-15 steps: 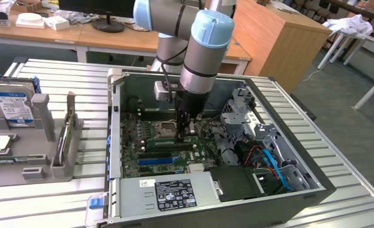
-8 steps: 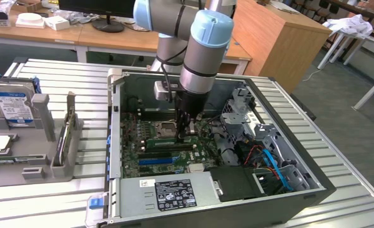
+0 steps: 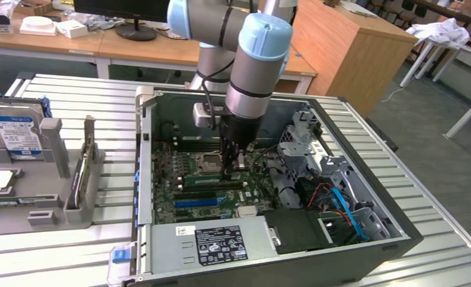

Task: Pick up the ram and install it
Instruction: 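Insert the ram into the slot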

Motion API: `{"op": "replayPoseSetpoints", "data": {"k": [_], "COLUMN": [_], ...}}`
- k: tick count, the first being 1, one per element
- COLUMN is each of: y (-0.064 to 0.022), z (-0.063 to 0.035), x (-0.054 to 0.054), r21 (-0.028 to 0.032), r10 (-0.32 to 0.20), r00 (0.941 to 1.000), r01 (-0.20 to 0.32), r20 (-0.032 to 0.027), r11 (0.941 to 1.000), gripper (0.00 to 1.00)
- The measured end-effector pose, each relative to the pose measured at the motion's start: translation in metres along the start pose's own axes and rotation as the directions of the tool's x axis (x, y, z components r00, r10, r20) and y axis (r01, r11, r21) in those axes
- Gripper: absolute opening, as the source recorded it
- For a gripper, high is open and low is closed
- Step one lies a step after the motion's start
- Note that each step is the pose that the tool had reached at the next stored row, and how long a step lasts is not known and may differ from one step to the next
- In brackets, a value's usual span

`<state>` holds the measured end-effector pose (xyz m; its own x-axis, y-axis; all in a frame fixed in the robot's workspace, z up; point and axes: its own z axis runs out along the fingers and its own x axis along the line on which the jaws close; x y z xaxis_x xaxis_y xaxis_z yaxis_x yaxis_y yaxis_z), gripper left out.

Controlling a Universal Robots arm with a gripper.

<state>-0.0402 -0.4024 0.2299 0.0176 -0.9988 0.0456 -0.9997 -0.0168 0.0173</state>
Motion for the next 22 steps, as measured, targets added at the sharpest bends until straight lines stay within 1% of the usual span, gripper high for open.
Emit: {"op": "replayPoseSetpoints", "data": {"k": [6, 10, 22], "y": [0.0012, 0.0018, 0.002], "z": [0.001, 0.0012, 0.0027], "x": [-0.0001, -0.0001, 0.001], "r21": [0.0034, 0.0047, 0.0052], "r10": [0.0, 0.0, 0.0], "r00": [1.0, 1.0, 1.0], "r01": [0.0, 0.0, 0.0], "r20": [0.0002, 0.0001, 0.0], "r11": [1.0, 1.0, 1.0], "gripper": [0.12, 0.12, 0.12]}}
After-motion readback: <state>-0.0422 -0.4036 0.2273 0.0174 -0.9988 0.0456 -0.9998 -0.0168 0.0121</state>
